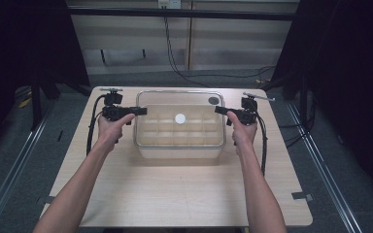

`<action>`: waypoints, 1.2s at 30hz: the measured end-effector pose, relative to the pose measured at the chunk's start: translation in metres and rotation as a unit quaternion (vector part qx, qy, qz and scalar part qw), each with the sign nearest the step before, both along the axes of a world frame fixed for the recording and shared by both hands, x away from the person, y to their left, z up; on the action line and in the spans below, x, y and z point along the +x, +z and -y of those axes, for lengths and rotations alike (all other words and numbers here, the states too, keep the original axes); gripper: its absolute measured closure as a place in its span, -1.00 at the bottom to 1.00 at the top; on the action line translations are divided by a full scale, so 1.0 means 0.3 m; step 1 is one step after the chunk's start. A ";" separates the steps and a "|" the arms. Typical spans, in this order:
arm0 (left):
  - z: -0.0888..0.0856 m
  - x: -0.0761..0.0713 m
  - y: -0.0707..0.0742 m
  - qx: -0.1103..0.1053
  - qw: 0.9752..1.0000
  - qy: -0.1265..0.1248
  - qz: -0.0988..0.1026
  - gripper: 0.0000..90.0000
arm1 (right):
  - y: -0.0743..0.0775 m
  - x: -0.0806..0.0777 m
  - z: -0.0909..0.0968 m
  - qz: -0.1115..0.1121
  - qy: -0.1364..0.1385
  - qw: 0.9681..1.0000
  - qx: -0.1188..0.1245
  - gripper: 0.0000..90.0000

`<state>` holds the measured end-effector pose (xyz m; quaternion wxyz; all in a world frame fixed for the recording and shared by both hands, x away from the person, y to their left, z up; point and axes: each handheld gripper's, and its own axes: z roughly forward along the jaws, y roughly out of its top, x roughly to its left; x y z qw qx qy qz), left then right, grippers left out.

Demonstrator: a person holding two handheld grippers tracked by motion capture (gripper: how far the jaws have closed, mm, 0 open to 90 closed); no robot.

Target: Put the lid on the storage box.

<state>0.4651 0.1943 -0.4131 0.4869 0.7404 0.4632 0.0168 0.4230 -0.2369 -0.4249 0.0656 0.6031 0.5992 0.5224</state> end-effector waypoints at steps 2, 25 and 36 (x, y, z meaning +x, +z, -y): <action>-0.002 0.003 -0.007 0.005 1.000 -0.001 -0.003 0.23 | -0.003 0.004 -0.005 -0.004 -0.001 1.000 -0.011 0.34; -0.002 0.015 -0.090 0.038 0.999 -0.001 -0.027 0.16 | -0.056 0.033 -0.032 -0.037 -0.015 0.997 -0.062 0.21; -0.013 0.004 -0.116 0.027 0.999 -0.005 -0.040 0.13 | -0.082 0.037 -0.047 -0.056 -0.007 0.995 -0.087 -0.01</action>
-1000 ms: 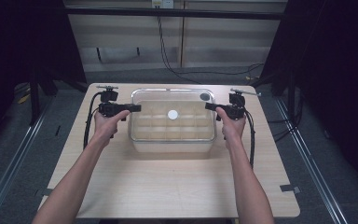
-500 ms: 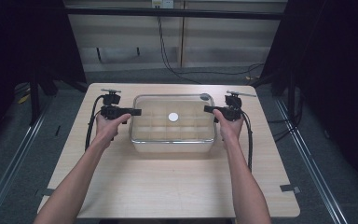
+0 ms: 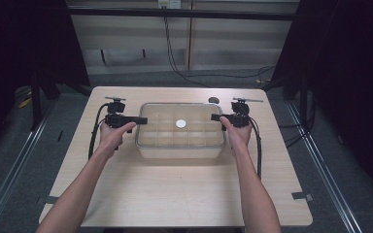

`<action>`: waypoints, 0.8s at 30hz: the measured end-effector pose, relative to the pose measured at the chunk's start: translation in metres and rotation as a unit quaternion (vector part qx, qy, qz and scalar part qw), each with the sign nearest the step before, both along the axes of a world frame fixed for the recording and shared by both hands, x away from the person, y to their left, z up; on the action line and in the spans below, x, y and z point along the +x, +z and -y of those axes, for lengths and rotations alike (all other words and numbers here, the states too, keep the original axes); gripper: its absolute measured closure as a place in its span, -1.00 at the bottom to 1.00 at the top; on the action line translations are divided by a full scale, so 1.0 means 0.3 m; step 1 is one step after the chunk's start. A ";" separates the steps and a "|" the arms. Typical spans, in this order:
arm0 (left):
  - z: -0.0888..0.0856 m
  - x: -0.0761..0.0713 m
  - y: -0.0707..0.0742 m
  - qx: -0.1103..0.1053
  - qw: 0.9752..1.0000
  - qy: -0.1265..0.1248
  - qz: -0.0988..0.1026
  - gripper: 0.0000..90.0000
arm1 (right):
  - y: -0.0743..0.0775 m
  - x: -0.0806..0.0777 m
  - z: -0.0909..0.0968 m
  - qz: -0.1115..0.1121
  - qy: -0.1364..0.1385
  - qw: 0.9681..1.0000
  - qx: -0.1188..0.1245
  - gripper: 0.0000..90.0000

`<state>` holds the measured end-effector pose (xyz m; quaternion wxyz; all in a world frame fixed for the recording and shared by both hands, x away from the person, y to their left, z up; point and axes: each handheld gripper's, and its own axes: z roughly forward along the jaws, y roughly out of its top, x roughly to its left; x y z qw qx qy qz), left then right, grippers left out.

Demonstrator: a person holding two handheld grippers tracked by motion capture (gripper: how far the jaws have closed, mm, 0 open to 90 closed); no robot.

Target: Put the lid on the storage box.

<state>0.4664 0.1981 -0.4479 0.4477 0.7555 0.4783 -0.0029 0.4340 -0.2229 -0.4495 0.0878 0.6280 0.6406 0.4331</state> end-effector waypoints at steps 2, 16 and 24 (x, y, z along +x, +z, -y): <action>-0.004 -0.002 0.004 0.002 1.000 0.002 0.001 0.04 | 0.002 -0.002 0.005 0.001 0.001 1.000 0.005 -0.09; -0.046 -0.081 0.024 0.003 1.000 -0.008 0.027 -0.21 | 0.046 -0.084 0.038 0.044 0.019 0.999 0.010 -0.31; -0.079 -0.143 0.054 -0.002 0.999 -0.011 0.047 -0.10 | 0.081 -0.151 0.046 0.076 0.034 0.997 -0.004 -0.22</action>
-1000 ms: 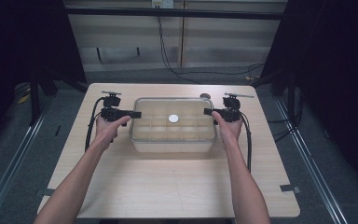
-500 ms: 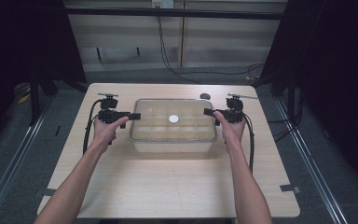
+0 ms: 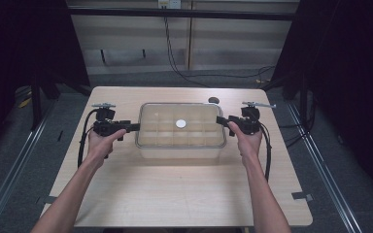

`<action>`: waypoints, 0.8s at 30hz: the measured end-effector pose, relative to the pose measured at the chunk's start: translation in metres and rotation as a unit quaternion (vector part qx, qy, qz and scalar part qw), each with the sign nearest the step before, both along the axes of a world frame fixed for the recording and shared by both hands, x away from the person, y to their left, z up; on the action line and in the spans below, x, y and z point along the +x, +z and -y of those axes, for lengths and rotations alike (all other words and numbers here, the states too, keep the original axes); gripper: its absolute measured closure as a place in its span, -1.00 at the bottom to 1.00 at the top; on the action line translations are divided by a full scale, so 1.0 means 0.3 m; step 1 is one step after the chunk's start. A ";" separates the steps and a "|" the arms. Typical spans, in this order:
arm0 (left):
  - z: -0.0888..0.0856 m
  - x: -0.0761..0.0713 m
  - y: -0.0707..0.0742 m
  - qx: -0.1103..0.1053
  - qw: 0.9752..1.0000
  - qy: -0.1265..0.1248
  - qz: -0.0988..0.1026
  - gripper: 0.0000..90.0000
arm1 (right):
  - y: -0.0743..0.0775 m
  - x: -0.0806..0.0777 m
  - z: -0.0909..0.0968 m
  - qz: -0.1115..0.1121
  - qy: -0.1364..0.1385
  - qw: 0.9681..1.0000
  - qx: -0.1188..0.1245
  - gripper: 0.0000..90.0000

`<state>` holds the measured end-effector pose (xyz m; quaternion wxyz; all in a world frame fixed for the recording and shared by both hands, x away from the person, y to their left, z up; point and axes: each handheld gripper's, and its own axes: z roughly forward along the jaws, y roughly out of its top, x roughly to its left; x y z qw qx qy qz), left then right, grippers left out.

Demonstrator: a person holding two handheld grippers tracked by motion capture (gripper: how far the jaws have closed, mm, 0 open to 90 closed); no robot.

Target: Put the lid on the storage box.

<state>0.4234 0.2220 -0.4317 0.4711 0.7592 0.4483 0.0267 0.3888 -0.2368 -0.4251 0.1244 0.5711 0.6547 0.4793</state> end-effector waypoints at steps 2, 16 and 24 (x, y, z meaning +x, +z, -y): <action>-0.010 -0.017 0.011 0.002 1.000 0.003 0.008 -0.10 | 0.005 -0.023 0.000 0.001 0.000 1.000 0.009 -0.17; -0.048 -0.199 0.083 0.014 0.999 -0.024 0.044 -0.20 | 0.078 -0.177 -0.017 0.039 0.038 0.998 -0.020 -0.16; -0.094 -0.267 0.029 0.016 0.999 -0.024 0.040 -0.36 | 0.079 -0.283 0.031 0.047 0.039 0.998 -0.026 -0.23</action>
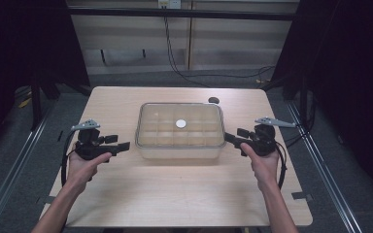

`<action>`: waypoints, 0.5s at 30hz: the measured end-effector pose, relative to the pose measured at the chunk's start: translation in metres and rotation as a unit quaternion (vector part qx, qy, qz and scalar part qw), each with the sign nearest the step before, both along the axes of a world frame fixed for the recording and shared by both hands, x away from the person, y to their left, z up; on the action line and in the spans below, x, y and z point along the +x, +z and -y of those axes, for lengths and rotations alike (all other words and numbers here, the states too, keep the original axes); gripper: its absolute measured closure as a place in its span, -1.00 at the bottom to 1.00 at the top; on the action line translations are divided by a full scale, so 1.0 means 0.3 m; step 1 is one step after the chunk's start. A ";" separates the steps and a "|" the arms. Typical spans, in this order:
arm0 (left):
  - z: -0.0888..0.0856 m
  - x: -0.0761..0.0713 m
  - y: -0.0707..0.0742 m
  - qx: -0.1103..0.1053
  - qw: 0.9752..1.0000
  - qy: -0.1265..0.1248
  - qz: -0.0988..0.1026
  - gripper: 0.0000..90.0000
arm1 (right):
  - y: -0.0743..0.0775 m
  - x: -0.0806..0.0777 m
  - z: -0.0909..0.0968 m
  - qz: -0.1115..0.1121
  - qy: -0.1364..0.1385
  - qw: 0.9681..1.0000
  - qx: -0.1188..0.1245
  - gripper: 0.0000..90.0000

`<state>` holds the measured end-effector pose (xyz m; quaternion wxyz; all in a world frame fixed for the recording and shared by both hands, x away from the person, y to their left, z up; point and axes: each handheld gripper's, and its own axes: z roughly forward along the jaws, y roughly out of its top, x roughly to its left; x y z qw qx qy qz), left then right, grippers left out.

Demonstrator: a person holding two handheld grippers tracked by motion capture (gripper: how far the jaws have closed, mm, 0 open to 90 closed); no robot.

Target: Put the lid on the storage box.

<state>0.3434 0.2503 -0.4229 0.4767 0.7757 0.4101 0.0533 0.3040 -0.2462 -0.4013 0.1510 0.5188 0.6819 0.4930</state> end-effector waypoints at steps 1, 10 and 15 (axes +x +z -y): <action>-0.008 -0.012 -0.015 -0.004 1.000 0.002 -0.005 -0.39 | -0.006 -0.015 0.002 -0.002 0.000 1.000 0.001 -0.24; -0.024 -0.096 -0.043 0.026 1.000 -0.007 -0.012 -0.45 | -0.034 -0.150 0.017 0.003 0.002 1.000 -0.004 -0.28; -0.031 -0.151 -0.069 0.040 0.999 -0.012 -0.024 -0.48 | -0.070 -0.218 0.029 -0.006 -0.004 1.000 -0.010 -0.31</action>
